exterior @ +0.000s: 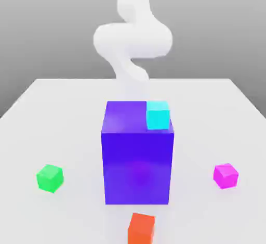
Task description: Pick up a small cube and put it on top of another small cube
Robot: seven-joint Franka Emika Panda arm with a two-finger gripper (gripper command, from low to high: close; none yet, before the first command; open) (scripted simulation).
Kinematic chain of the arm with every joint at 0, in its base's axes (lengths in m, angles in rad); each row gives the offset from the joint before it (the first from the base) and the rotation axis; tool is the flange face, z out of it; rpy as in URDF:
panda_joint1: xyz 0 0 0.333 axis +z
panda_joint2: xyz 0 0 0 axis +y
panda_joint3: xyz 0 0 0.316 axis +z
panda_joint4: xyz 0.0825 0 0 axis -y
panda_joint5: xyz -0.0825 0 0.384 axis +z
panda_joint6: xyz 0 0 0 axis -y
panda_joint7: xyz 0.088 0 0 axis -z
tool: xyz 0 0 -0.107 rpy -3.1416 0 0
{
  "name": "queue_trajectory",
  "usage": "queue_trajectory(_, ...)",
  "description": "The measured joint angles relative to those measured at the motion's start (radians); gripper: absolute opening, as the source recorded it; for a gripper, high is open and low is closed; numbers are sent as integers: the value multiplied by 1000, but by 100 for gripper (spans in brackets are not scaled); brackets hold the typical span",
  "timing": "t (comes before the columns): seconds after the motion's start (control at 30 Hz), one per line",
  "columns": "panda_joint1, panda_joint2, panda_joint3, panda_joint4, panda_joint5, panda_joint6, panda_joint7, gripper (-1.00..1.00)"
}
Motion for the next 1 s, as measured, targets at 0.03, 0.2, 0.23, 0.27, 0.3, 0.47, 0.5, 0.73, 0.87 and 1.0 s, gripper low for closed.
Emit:
queue_trajectory(0.03, 10, 40, 20, -19, 6, 24, 16, 0)
queue_trajectory(0.2, 57, 221, 121, -109, 24, 133, 96, 0)
queue_trajectory(0.23, 67, 256, 142, -127, 26, 154, 113, 0)
queue_trajectory(0.27, 79, 292, 160, -145, 25, 176, 131, 0)
queue_trajectory(0.3, 88, 328, 181, -162, 24, 197, 150, 0)
queue_trajectory(0.47, 133, 508, 288, -251, 2, 305, 258, 0)
queue_trajectory(0.5, 143, 545, 307, -269, -8, 327, 283, 0)
queue_trajectory(0.73, 263, 813, 359, -379, -162, 477, 513, 0)
queue_trajectory(0.87, 367, 961, 226, -356, -324, 580, 644, 0)
queue_trajectory(1.0, 442, 1031, 138, -339, -384, 636, 691, -100)
